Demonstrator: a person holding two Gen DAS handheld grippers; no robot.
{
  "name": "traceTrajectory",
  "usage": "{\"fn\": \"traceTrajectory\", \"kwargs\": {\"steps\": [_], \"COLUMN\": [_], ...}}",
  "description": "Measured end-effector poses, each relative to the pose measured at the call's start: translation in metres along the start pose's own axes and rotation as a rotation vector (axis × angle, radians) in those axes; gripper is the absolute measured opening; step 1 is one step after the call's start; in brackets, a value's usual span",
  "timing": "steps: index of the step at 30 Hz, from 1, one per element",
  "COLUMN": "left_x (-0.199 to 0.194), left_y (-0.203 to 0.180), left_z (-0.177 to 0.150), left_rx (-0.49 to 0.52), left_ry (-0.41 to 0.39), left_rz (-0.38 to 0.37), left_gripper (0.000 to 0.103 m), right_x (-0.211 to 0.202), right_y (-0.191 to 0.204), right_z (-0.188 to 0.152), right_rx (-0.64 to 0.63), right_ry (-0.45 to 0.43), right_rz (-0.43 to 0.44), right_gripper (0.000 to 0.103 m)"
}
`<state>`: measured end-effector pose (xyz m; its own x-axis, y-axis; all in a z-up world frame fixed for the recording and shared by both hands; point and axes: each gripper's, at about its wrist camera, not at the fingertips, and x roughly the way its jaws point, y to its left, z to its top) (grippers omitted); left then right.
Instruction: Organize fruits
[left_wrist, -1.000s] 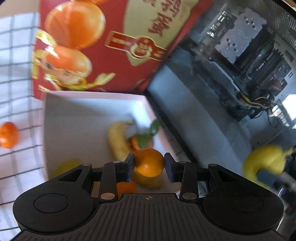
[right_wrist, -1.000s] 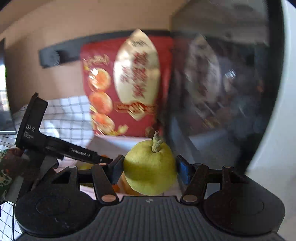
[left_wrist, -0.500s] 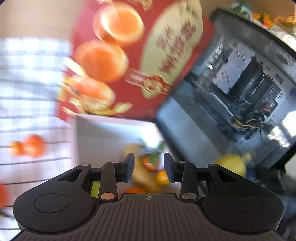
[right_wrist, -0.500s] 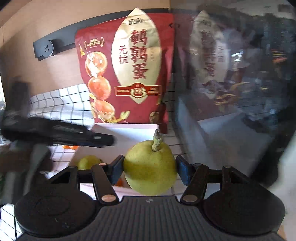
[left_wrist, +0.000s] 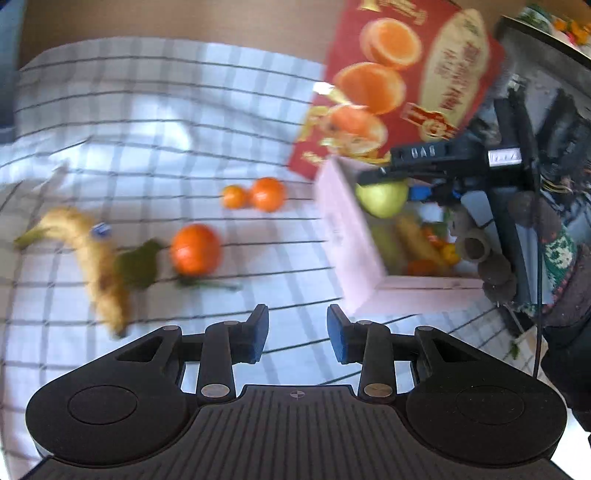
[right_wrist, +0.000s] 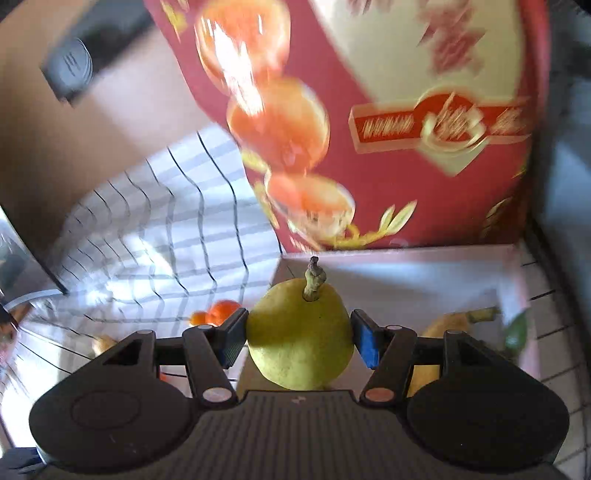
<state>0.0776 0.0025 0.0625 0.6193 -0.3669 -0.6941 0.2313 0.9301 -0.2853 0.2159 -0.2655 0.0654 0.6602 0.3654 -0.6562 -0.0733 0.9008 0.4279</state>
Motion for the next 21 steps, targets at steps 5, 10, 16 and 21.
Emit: {"fn": "traceTrajectory", "kwargs": {"steps": [5,10,16,21], "left_x": [-0.006,-0.005,-0.005,-0.006], "left_y": [0.028,0.038,0.043,0.046], "left_z": [-0.008,-0.014,-0.021,-0.022], "left_rx": [-0.071,-0.098,-0.101,-0.103], "left_ry": [-0.003,0.009,0.031,0.034], "left_rz": [0.034,0.03,0.03,0.029], "left_gripper": [0.039,0.039,0.039,0.039], "right_x": [0.027,0.038,0.046,0.036], "right_y": [-0.005,-0.008,-0.009,-0.007], "right_z": [-0.006,-0.01,-0.01,-0.015], "right_rx": [0.06,0.095,0.121,0.11], "right_ry": [0.047,0.05,0.039,0.045], "right_rz": [-0.023,-0.025,-0.037,-0.026], "right_gripper": [0.06,0.06,0.06,0.061]}}
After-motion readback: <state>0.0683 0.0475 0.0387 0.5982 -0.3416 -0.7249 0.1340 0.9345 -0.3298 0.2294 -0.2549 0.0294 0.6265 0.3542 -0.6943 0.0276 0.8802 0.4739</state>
